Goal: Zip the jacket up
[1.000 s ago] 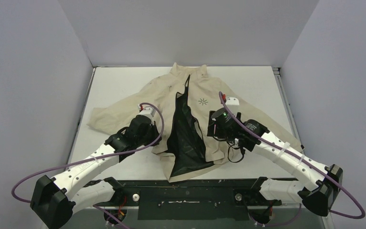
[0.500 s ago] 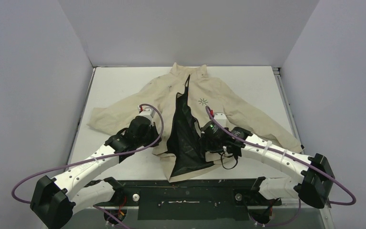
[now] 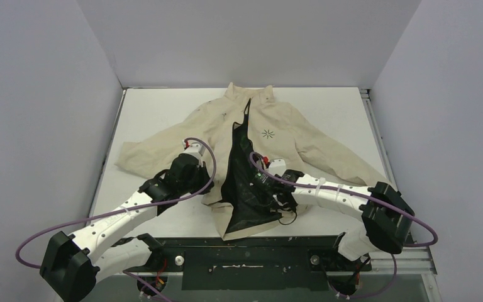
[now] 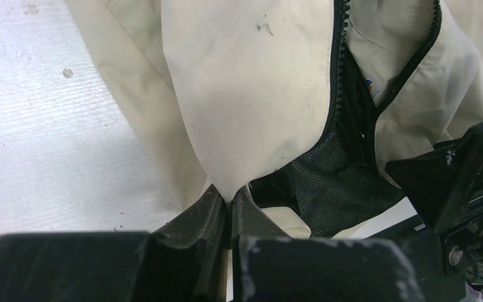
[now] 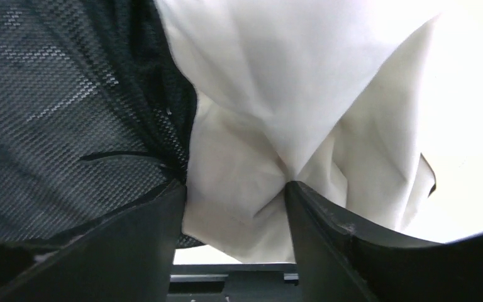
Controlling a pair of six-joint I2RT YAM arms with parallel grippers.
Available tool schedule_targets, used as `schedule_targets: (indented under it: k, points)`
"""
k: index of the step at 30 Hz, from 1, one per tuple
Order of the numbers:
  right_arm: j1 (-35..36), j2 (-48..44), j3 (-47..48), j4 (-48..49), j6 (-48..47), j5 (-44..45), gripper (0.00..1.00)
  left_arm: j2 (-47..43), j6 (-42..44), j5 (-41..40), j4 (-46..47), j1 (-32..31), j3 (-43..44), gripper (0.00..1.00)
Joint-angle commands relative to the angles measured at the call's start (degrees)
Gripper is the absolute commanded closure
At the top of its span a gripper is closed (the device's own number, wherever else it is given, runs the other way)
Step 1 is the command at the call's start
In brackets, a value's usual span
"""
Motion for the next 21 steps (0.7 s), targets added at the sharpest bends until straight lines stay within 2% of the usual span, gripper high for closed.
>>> schedule_targets:
  k: [1,5,7,9,11,15,21]
  points:
    - [0.7,2.01,-0.65,-2.33,1.21,5.21,0.51,-0.73,-0.51,0.65,2.73,0.43,0.17,1.0]
    - [0.68,1.66,-1.67,-0.69,1.0,5.25,0.74,-0.87,-0.48,0.78,2.87,0.43,0.05,1.0]
    - [0.74,-0.15,-1.84,0.72,0.44,4.92,0.87,-0.89,-0.54,0.87,2.79,0.43,0.0,1.0]
    - [0.7,-3.37,-2.24,2.65,-0.46,4.07,0.96,-1.12,-0.64,0.95,2.84,0.49,-0.12,1.0]
    - [0.53,-7.52,-2.62,4.87,-1.71,3.33,1.0,-1.44,-0.8,1.07,2.86,0.5,-0.21,1.0]
    - [-1.51,-17.05,-4.3,11.01,-6.69,-1.2,1.0,-3.35,-1.22,2.59,4.58,0.67,-1.03,1.0]
    - [-10.43,-27.9,-9.46,19.67,-11.67,-18.84,1.0,-8.13,-2.81,10.69,12.95,0.78,-4.59,1.0]
